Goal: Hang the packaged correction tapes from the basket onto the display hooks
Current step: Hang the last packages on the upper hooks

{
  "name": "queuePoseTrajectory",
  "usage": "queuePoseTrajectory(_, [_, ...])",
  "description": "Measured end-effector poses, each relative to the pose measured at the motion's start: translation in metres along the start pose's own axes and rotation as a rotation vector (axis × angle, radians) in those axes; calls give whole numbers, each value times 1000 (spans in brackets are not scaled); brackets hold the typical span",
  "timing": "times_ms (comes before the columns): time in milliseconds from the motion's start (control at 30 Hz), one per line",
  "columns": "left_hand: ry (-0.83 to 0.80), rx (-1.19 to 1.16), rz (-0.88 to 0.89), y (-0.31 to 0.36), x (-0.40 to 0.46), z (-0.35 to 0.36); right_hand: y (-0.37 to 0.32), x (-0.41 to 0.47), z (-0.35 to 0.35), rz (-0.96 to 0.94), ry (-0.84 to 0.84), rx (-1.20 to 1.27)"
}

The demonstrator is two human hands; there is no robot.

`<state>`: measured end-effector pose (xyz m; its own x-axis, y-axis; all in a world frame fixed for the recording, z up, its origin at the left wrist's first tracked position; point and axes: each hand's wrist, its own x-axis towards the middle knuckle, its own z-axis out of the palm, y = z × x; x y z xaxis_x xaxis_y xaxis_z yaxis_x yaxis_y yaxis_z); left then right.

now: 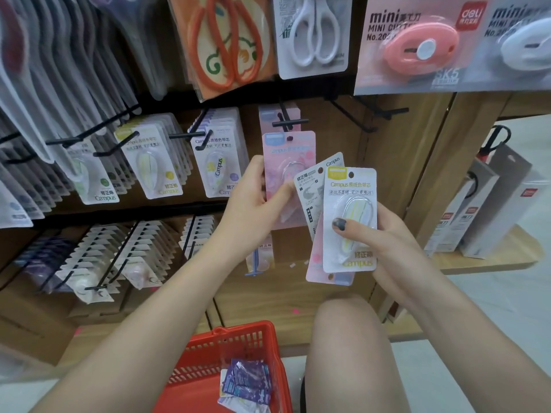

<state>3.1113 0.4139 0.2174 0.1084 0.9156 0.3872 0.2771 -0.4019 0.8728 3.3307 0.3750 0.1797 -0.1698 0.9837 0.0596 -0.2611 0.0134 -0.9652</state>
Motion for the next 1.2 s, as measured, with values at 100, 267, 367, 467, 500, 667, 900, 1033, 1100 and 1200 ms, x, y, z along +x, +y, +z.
queuePoseTrajectory(100, [44,63,-72,-9,16,4,1,3,2,13,6,39])
queuePoseTrajectory(267, [97,174,-238,-20,55,16,4,11,10,69,15,133])
queuePoseTrajectory(367, [88,273,-371,-17,75,22,4,14,17,88,14,164])
queuePoseTrajectory(467, [56,230,-504,-16,81,24,4,15,20,99,7,168])
queuePoseTrajectory(500, [65,238,-524,-16,76,22,4,15,21,105,9,177])
queuePoseTrajectory(667, [44,84,-518,-22,9,14,7,15,30,134,4,208])
queuePoseTrajectory(900, [-77,-140,-359,-22,-53,3,14,13,53,113,-127,196])
queuePoseTrajectory(1033, [-18,-186,-349,-15,-55,-7,15,10,57,141,-215,239])
queuePoseTrajectory(1100, [-26,-200,-367,-12,-56,-12,14,8,58,179,-245,287])
queuePoseTrajectory(1200, [-13,-214,-365,-11,-58,-17,13,7,59,261,-237,375])
